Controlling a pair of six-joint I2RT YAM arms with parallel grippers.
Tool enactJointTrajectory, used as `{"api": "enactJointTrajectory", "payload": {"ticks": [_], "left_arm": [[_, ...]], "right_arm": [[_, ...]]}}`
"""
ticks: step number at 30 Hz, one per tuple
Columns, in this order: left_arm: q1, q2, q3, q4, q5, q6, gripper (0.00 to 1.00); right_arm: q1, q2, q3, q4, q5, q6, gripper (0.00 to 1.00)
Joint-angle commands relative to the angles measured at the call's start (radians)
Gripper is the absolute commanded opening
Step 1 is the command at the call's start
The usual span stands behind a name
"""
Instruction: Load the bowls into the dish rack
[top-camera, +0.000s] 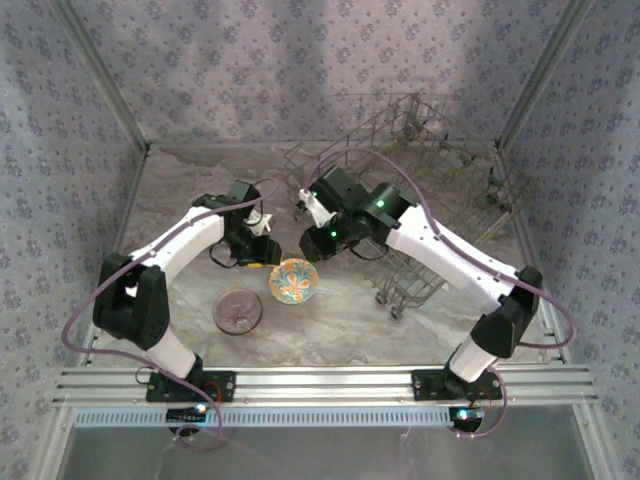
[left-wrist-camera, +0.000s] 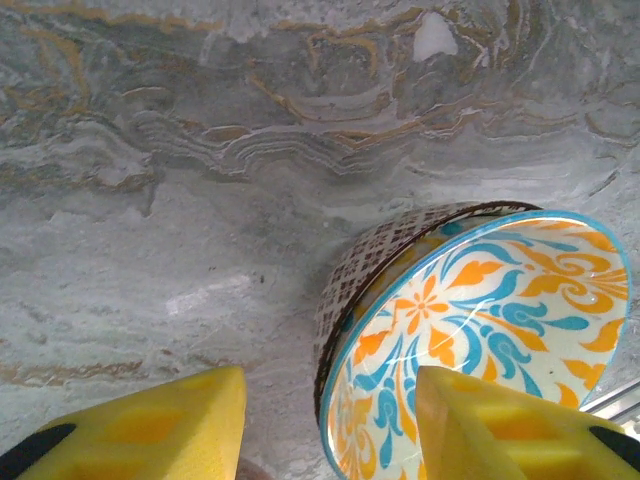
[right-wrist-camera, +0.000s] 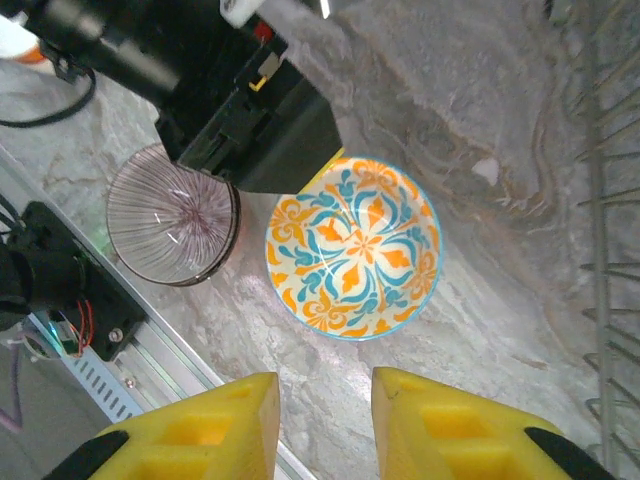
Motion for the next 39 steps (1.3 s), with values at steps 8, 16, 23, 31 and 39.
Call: {"api": "enactJointTrajectory", "payload": {"ticks": [8, 16, 23, 31, 39], "left_arm": [[-0.06, 0.077, 0.036, -0.013, -0.013, 0.038, 0.44], [-0.09, 0.114, 0.08, -0.051, -0.074, 0.067, 0.36], [-0.093, 0.11, 0.081, -0.055, -0.071, 0.06, 0.29], [-0.093, 0.113, 0.084, -0.065, -0.05, 0.063, 0.21], [-0.093, 0.101, 0.092, -0.075, -0.058, 0.054, 0.13]], "right_arm": [[-0.011, -0.001, -0.04, 0.036, 0.051, 0.023, 0.31], [-0.046, -0.044, -0.078, 0.053, 0.056, 0.029, 0.31], [-0.062, -0.059, -0.1, 0.058, 0.049, 0.025, 0.31], [-0.07, -0.061, -0.103, 0.064, 0.039, 0.018, 0.31], [-0.079, -0.064, -0.11, 0.069, 0.03, 0.012, 0.31]]}}
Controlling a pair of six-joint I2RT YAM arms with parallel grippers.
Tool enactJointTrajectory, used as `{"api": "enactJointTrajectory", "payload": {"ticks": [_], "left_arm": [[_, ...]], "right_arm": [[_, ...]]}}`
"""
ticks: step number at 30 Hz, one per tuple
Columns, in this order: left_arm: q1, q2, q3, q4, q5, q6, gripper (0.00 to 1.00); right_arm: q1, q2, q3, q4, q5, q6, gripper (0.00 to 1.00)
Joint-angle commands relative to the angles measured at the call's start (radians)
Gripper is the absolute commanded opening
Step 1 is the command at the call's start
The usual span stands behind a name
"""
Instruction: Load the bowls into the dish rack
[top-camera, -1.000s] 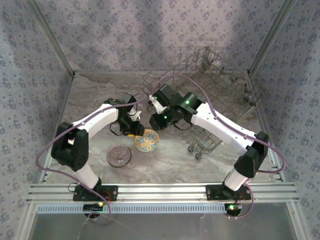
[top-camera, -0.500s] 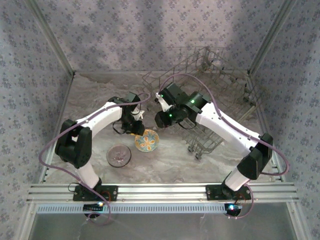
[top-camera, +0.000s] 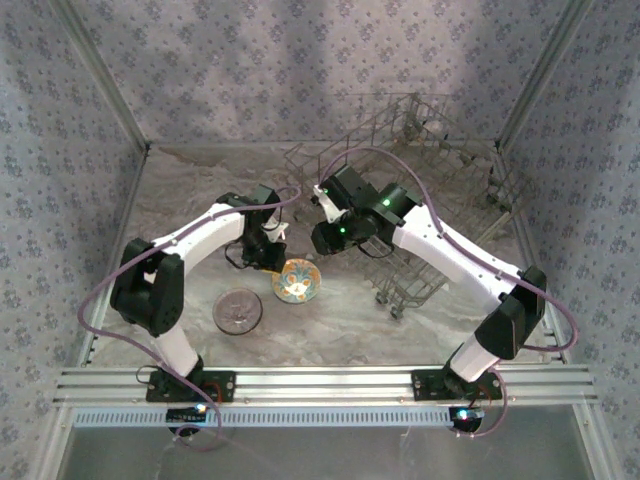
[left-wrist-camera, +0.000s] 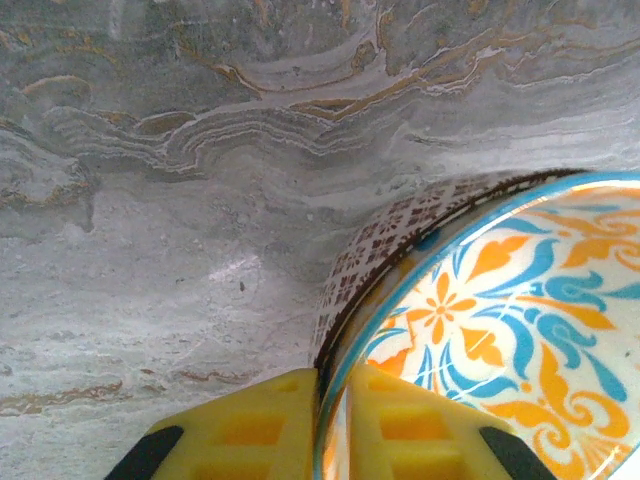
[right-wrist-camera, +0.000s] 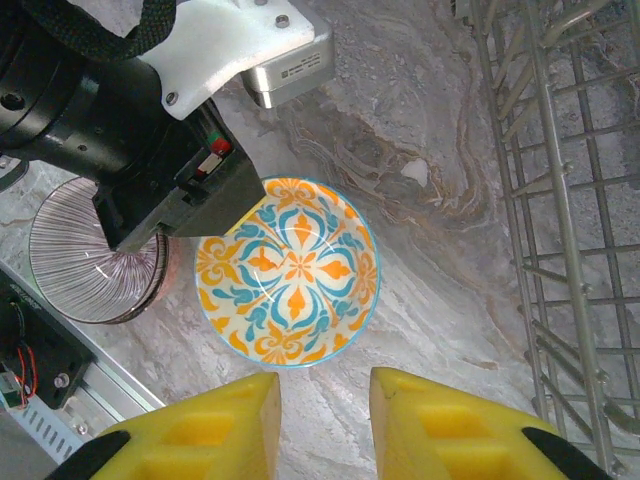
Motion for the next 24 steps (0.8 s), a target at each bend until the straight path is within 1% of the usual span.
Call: {"api": "enactJointTrajectory", "payload": {"ticks": [1, 16, 24], "left_arm": [[-0.002, -0.013, 0.025, -0.017, 0.009, -0.005, 0.12], [0.0, -0.12, 0.005, 0.015, 0.002, -0.04, 0.0], [0.025, -0.216, -0.007, 0.032, 0.025, -0.05, 0.0]], "right_arm": [[-0.008, -0.03, -0.012, 0.004, -0.015, -0.001, 0.31], [-0.025, -0.046, -0.033, 0.03, -0.028, 0.005, 0.31], [-0.037, -0.063, -0.043, 0.035, -0.052, 0.006, 0.33]]}}
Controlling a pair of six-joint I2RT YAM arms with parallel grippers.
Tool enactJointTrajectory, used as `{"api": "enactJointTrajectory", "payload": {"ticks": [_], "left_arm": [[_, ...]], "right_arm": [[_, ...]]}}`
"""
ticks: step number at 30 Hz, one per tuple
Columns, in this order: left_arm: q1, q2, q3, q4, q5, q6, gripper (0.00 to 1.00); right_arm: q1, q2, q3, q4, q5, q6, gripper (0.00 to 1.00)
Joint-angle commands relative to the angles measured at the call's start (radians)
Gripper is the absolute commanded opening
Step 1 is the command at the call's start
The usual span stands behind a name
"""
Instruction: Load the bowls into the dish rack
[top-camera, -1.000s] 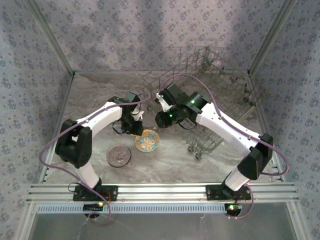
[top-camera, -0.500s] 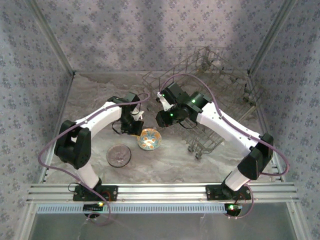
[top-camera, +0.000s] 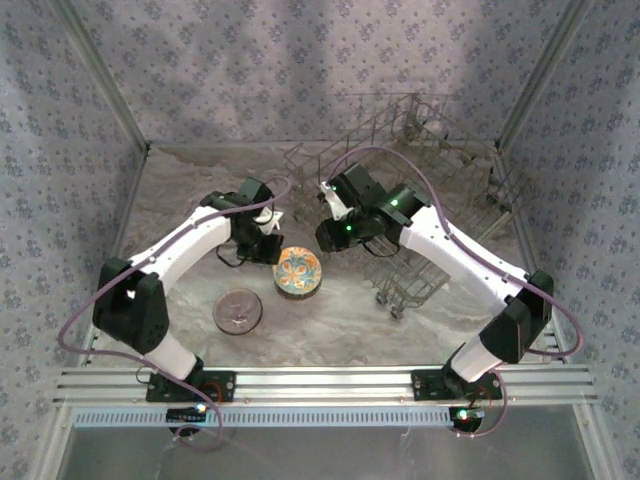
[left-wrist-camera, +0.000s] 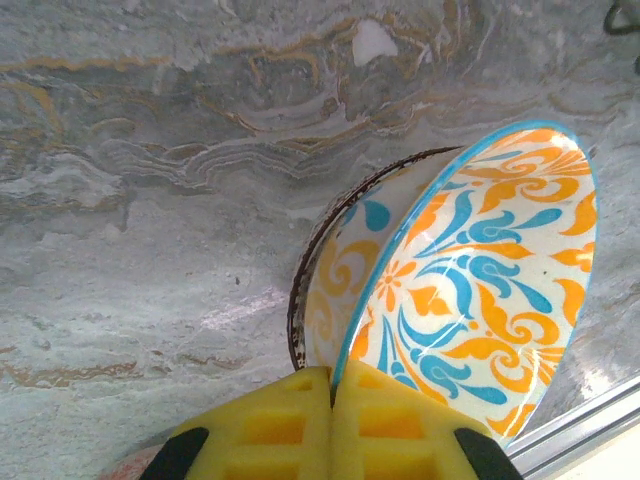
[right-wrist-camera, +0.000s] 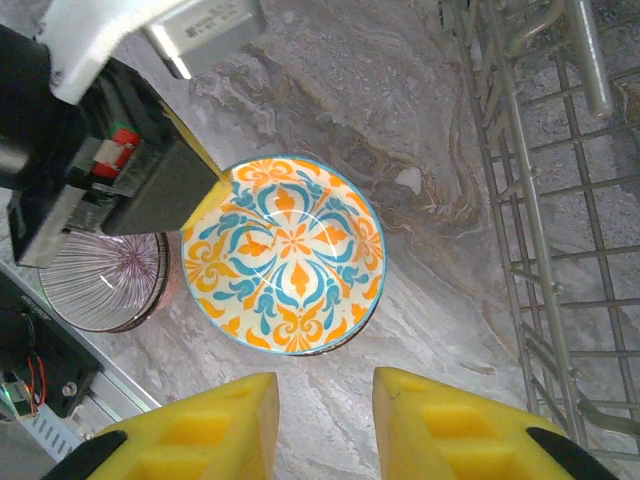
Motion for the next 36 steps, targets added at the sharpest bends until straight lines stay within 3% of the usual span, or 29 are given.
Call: {"api": "enactJointTrajectory", "payload": {"ticks": [1, 19, 33, 36], "left_arm": [[0.015, -0.093, -0.003, 0.016, 0.035, -0.012, 0.0], [0.028, -0.325, 0.13, -0.04, 0.052, -0.02, 0.0], [0.011, -0.298, 0.242, -0.07, 0.06, 0.026, 0.0], [0.011, -0.291, 0.255, -0.07, 0.063, 0.029, 0.0]], "right_arm": [[-0.006, -0.027, -0.001, -0.001, -0.027, 0.004, 0.33], [-0.016, 0.087, 0.176, -0.045, -0.154, -0.075, 0.46], [-0.01, 0.14, 0.247, -0.091, -0.013, -0.079, 0.42], [-0.017, 0.126, 0.239, -0.067, -0.026, -0.078, 0.38]]}}
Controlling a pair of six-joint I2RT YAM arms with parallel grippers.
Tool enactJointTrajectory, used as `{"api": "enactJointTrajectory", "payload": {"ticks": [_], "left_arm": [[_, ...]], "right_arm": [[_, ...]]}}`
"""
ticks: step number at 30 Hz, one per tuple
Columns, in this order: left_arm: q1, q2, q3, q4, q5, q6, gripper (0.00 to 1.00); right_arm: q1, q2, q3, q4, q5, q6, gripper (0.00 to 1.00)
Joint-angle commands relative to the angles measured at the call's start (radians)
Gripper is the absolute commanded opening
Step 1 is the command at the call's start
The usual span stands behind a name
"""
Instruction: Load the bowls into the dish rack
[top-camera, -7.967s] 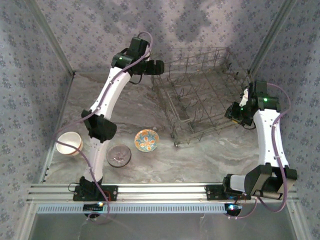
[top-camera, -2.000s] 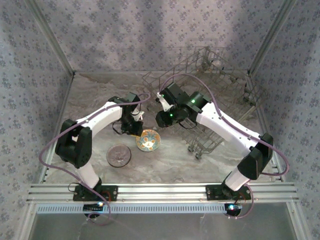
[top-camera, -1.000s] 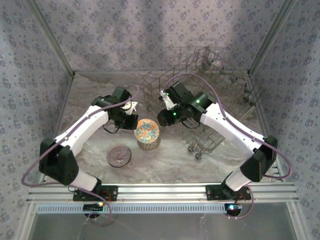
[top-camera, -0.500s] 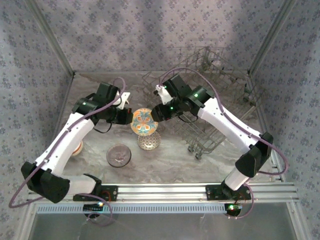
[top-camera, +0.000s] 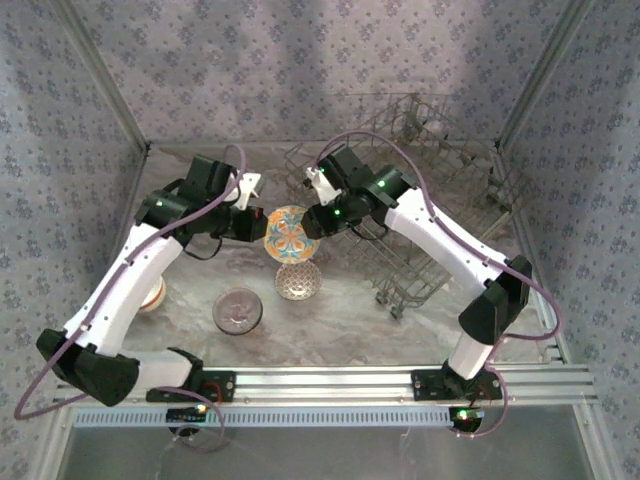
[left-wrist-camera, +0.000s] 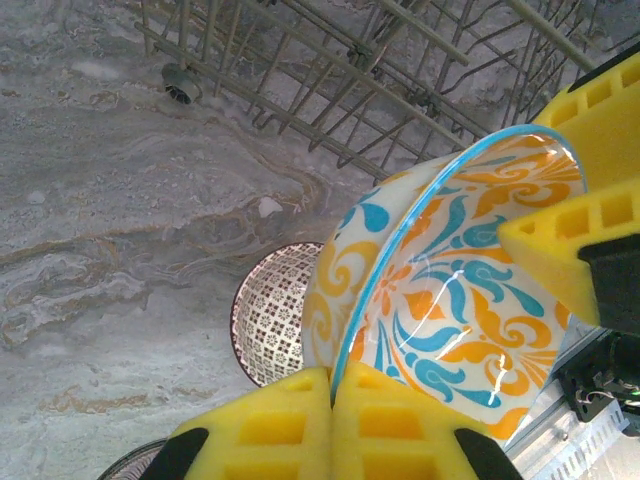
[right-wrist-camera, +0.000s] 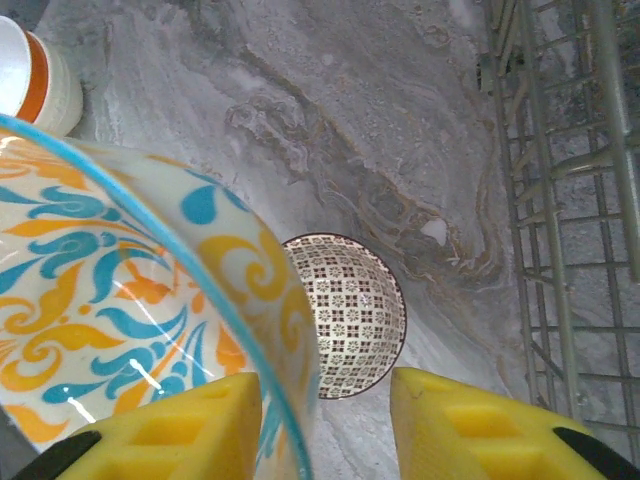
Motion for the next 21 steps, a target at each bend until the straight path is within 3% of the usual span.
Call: {"api": "enactJointTrajectory", "payload": {"ticks": [1, 17, 21], "left_arm": [[-0.008, 0.007, 0.06, 0.008, 0.035, 0.019, 0.0], [-0.025, 0.075, 0.131, -0.002, 0.039, 0.018, 0.0], [-0.028, 0.08, 0.164, -0.006, 0.033, 0.013, 0.17]], "right_arm": [[-0.002, -0.021, 0.027, -0.002, 0.016, -0.007, 0.36], [0.002, -0.029, 0.052, -0.006, 0.064, -0.023, 0.0], [0.003, -0.046, 0.063, -0.007, 0.087, -0.021, 0.0]]}}
